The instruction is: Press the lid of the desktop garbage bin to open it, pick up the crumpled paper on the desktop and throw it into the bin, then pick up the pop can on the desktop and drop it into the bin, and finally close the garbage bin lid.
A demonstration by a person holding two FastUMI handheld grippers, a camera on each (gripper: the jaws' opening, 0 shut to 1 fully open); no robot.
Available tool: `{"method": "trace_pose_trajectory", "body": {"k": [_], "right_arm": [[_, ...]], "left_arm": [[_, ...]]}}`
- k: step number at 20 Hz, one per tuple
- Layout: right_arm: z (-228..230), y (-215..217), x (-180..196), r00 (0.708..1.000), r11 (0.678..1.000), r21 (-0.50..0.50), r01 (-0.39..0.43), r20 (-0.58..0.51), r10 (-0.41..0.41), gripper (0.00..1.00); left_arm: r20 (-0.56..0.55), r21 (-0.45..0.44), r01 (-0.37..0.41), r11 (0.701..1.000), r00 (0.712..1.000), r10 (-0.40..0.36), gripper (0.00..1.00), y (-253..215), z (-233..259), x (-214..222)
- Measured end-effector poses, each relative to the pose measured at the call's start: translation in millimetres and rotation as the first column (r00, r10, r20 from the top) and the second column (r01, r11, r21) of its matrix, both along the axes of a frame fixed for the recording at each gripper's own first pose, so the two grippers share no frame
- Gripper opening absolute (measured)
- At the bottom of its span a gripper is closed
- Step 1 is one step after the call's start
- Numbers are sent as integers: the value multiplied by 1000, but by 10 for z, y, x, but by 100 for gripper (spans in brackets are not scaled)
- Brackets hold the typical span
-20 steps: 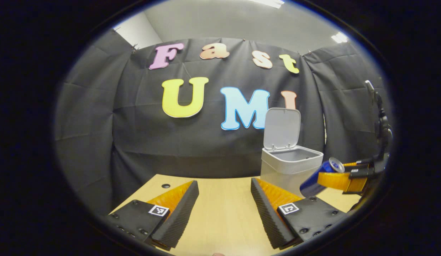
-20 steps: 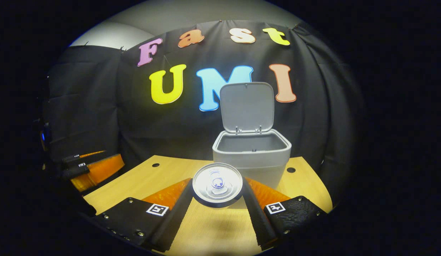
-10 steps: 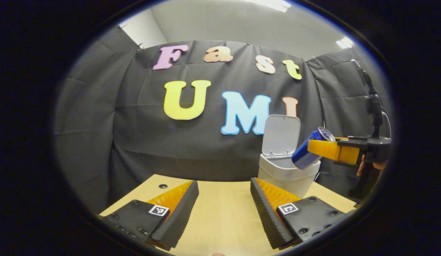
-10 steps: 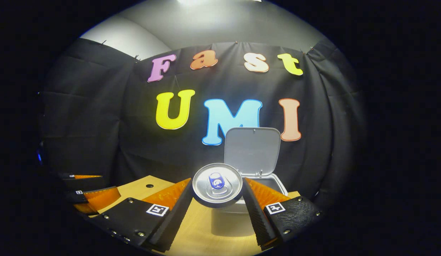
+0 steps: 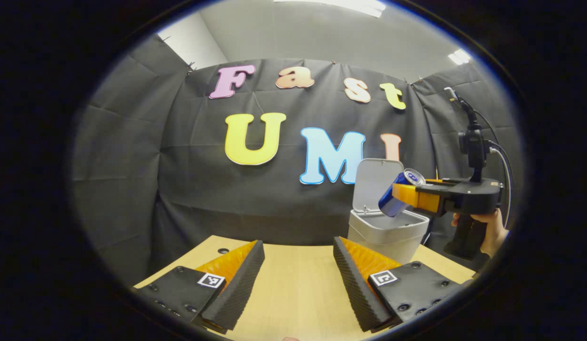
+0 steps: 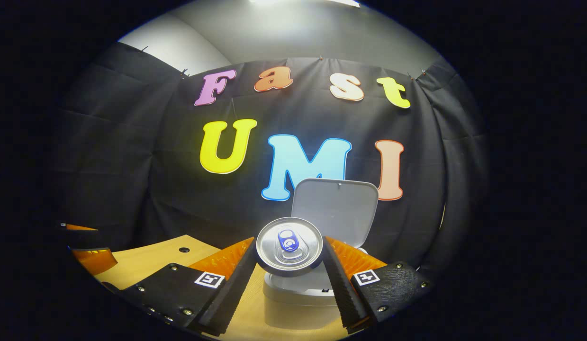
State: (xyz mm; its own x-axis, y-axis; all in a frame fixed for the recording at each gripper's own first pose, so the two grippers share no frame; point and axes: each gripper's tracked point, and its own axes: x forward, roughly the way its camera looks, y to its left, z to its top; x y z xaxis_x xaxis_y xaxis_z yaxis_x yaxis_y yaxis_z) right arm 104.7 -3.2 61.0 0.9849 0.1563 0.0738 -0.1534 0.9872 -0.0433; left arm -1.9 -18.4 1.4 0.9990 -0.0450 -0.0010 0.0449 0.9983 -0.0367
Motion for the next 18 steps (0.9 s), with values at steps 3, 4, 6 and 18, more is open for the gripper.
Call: {"method": "trace_pose_trajectory", "body": {"k": [3, 4, 6, 18], "right_arm": [[-117, -31, 106, 1000, 999, -42, 19, -15, -20, 84], [-156, -26, 124, 999, 999, -43, 18, -27, -20, 84], [-242, -19, 165, 999, 999, -39, 19, -50, -21, 84], [-415, -131, 159, 993, 999, 18, 51, -104, -49, 86]], "left_arm": [[1, 0, -12, 1000, 1000, 12, 100, 32, 4, -25], [1, 2, -16, 1000, 1000, 16, 100, 35, 6, -26], [2, 6, -20, 1000, 1000, 20, 100, 43, 11, -30], [10, 17, -15, 1000, 1000, 15, 100, 15, 25, -33]]}}
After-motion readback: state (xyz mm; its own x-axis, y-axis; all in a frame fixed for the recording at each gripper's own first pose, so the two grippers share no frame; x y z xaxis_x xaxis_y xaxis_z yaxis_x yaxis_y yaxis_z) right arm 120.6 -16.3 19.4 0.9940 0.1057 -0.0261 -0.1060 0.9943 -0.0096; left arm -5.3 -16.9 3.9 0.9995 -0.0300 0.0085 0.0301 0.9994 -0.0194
